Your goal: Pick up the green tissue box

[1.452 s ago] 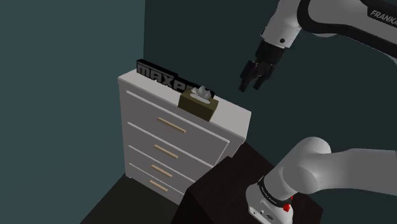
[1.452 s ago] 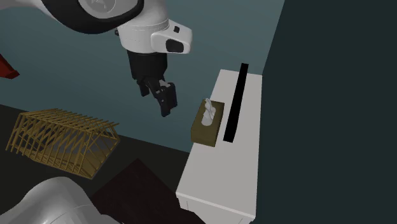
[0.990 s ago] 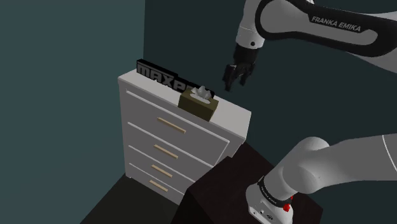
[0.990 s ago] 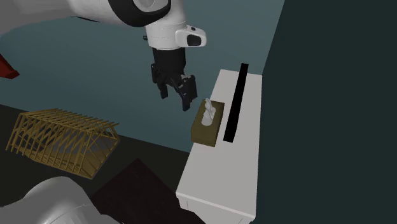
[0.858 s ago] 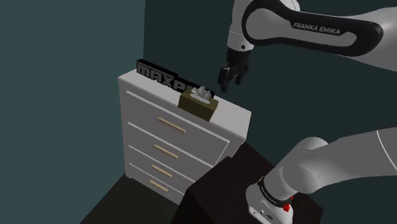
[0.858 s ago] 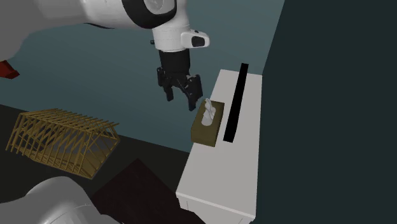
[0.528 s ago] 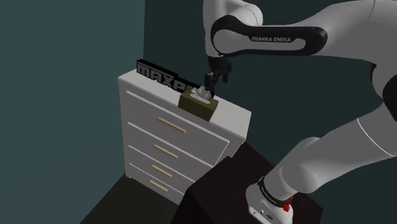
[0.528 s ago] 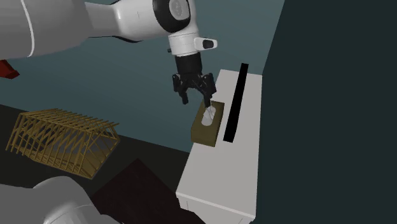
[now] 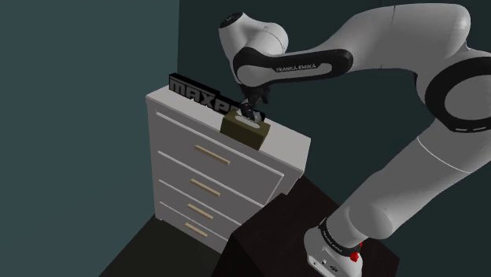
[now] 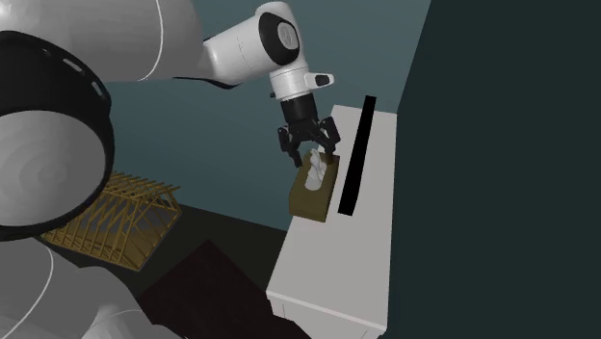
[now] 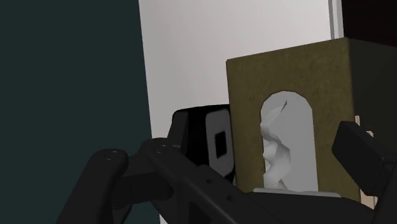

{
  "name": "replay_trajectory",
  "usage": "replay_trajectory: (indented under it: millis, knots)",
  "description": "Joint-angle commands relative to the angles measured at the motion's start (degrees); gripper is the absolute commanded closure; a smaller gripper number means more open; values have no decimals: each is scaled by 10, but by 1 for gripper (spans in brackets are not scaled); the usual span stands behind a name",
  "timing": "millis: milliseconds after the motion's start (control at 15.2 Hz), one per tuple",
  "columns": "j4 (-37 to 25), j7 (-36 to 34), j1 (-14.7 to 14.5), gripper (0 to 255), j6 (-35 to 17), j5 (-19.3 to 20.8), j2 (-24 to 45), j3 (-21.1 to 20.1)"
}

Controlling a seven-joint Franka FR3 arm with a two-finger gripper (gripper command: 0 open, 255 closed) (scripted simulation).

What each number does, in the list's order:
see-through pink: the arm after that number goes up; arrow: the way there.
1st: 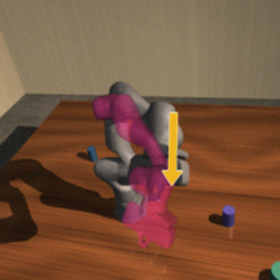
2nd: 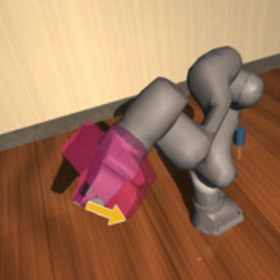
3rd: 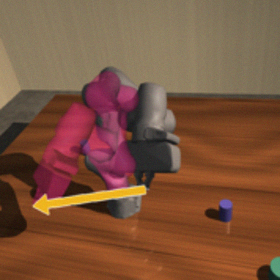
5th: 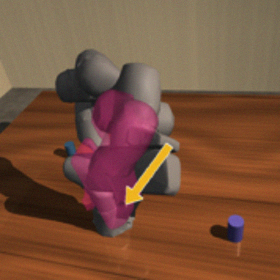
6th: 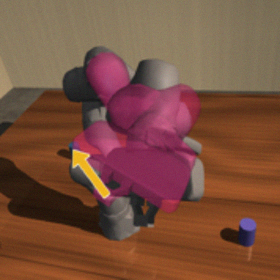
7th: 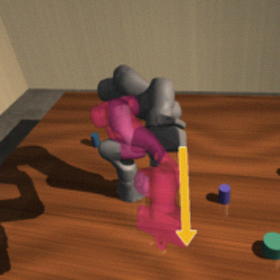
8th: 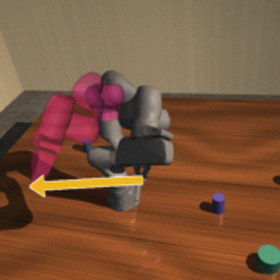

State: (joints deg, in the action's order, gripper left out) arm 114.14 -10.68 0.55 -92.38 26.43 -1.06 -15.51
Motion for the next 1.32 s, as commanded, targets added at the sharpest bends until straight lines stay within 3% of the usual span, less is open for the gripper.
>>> replay_trajectory:
  millis: [0,264,330,924,1254]
  knots:
    - [11,-7,0,0,-14,3,6,0]
    - [23,-15,1,0,-30,6,12,1]
    - [22,-15,1,255,-30,6,13,1]
    - [23,-15,1,255,-30,6,12,1]
    - [-2,1,0,255,1,2,1,0]
